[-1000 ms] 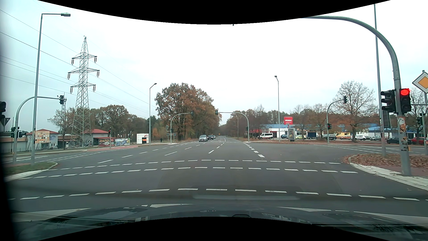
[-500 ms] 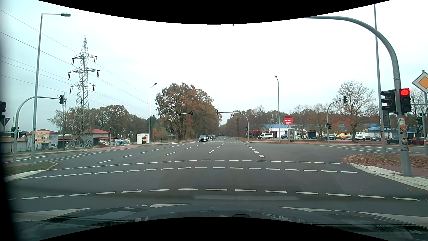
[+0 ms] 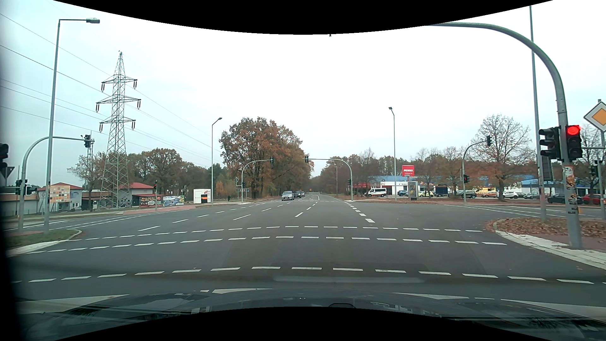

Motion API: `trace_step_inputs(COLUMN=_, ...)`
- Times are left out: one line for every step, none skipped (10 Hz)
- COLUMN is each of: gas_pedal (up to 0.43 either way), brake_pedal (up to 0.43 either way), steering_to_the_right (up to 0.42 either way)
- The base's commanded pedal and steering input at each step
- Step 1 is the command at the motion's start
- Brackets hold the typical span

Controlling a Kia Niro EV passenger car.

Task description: Follow the waypoints while adhering to traffic rules and regulations

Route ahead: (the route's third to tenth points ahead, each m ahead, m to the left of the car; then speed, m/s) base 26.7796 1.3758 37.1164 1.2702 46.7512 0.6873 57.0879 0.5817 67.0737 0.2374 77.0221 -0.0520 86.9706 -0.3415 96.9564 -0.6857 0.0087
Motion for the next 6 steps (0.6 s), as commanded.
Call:
trace_step_inputs(gas_pedal=0.0, brake_pedal=0.384, steering_to_the_right=0.003)
trace_step_inputs(gas_pedal=0.0, brake_pedal=0.384, steering_to_the_right=0.003)
trace_step_inputs(gas_pedal=0.0, brake_pedal=0.384, steering_to_the_right=0.002)
trace_step_inputs(gas_pedal=0.0, brake_pedal=0.384, steering_to_the_right=0.003)
trace_step_inputs(gas_pedal=0.0, brake_pedal=0.384, steering_to_the_right=0.003)
trace_step_inputs(gas_pedal=0.0, brake_pedal=0.384, steering_to_the_right=0.003)
